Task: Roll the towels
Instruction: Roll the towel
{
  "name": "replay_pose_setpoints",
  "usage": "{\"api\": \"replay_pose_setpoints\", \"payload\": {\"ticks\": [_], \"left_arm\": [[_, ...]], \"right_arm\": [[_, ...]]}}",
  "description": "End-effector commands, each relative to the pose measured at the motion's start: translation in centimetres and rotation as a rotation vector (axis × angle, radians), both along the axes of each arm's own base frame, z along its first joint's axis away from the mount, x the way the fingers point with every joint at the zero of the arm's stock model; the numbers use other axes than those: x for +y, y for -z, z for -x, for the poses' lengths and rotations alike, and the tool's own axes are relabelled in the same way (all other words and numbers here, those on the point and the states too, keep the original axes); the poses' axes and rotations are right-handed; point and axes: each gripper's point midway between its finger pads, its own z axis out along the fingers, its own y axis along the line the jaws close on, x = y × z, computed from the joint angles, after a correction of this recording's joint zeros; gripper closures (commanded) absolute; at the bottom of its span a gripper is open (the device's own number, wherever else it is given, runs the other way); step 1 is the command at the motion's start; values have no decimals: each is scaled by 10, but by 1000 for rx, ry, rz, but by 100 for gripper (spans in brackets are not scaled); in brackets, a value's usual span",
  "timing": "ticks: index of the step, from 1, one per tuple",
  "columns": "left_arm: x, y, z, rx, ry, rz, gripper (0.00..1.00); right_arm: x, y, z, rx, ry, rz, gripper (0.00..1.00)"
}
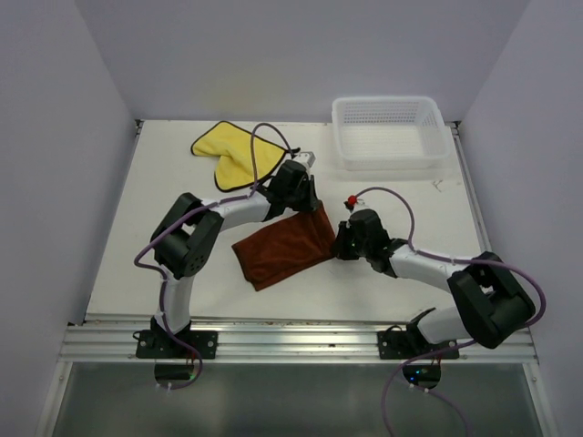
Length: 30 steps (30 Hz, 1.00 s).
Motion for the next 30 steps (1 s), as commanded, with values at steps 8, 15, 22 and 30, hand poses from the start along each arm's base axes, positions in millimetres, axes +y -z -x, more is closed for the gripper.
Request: {"api": "replay_pose_setpoints", "payload": {"ticks": [8, 15, 22, 30], "left_arm": [[10, -20, -14, -25, -43, 16, 83], [18, -1, -6, 17, -69, 0, 76], [24, -6, -5, 22, -85, 4, 59], [28, -11, -5, 28, -90, 13, 53]], "right_arm": [[-10, -6, -1, -69, 16, 171, 100], [-14, -6, -3, -77, 30, 184, 100], [-16, -5, -1, -69, 28, 209, 100], [-11, -9, -3, -86, 13, 221, 100]]}}
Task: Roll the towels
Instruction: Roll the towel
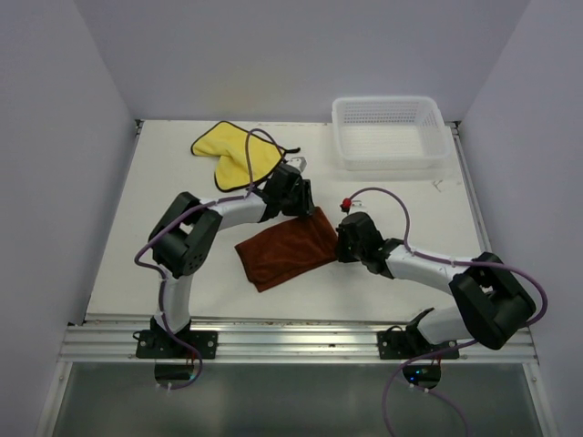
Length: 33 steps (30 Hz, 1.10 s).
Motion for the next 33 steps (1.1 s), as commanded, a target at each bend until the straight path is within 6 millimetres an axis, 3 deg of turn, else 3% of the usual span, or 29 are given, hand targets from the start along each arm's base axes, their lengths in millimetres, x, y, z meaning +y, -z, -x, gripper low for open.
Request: {"api": "replay_pose_setpoints", "payload": {"ticks": [1, 4, 10, 18, 27, 33], "left_arm": [[4, -40, -16, -72, -44, 55, 52], [-1, -64, -24, -104, -45, 92, 50], [-9, -87, -23, -84, -59, 153, 47], [-33, -73, -7, 13, -9, 224, 46], [-49, -65, -2, 27, 25, 216, 44], [-44, -37, 1, 79, 10, 116, 44]], "right_arm": [[2, -13, -7, -47, -7, 35, 100], [4, -14, -8, -60, -11, 59, 100], [2, -13, -5, -64, -4, 79, 100], [-1, -11, -6, -61, 6, 97, 100], [-1, -7, -5, -57, 10, 98, 100], [0, -11, -7, -65, 9, 97, 100]]}}
